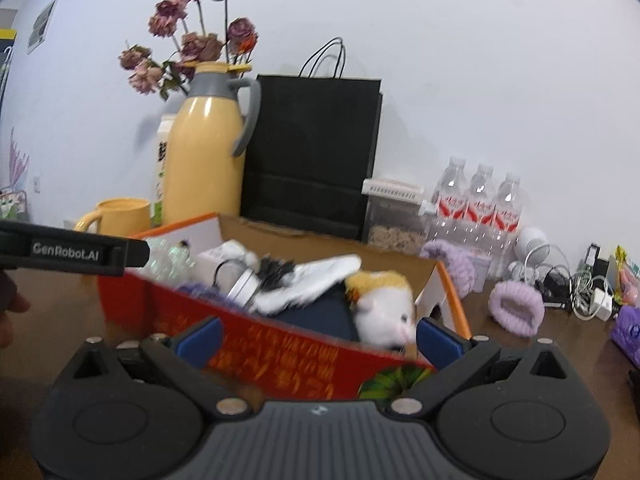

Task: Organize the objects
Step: 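Move both tools out of the box back over the table, then grasp the last white bottle cap on the table with the left tool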

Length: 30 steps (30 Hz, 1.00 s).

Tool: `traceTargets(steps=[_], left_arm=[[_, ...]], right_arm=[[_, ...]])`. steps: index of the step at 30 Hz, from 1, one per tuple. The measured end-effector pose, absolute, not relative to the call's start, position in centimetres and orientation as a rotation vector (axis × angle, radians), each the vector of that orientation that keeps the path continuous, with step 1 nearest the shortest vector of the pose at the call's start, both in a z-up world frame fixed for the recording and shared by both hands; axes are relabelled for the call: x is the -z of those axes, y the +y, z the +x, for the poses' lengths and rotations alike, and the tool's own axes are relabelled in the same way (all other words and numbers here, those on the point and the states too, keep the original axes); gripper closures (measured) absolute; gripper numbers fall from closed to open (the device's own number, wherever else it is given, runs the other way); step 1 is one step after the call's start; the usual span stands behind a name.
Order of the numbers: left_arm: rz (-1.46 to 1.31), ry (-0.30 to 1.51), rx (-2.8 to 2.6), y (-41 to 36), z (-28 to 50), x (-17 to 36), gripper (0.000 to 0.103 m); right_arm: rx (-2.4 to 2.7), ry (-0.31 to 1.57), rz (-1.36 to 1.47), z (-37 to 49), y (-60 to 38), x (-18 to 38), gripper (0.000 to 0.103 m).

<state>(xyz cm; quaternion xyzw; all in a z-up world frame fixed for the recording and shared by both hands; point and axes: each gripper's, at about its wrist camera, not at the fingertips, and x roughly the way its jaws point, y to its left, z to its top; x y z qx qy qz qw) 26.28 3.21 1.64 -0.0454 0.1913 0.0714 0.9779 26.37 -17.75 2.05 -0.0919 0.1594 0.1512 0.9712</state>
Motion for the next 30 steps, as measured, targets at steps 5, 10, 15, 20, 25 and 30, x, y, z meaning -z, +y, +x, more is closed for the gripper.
traceTargets(steps=[5,10,15,20,25,30], left_arm=[[-0.089,0.438,-0.144,4.3,24.8,-1.0,0.000],[-0.103,0.482,-0.157,5.8,23.7,-0.6,0.000],[-0.129,0.492,-0.160,7.4,22.9,-0.5,0.000],[-0.137,0.512,-0.165,8.4,22.7,-0.4,0.000],[-0.151,0.513,-0.167,8.9,22.5,-0.5,0.000],[-0.155,0.515,-0.160,9.0,22.4,-0.5,0.000]], right_arm=[[-0.328,0.358,-0.193,25.0,-17.4,-1.4,0.000],[-0.363,0.431,-0.186,24.4,-17.1,-0.5,0.000],[-0.398,0.474,-0.186,23.8,-16.4,0.0,0.000],[-0.448,0.538,-0.173,24.1,-15.3,0.3,0.000],[-0.497,0.593,-0.157,25.3,-13.3,0.7,0.022],[-0.532,0.637,-0.127,27.1,-11.2,1.1,0.052]])
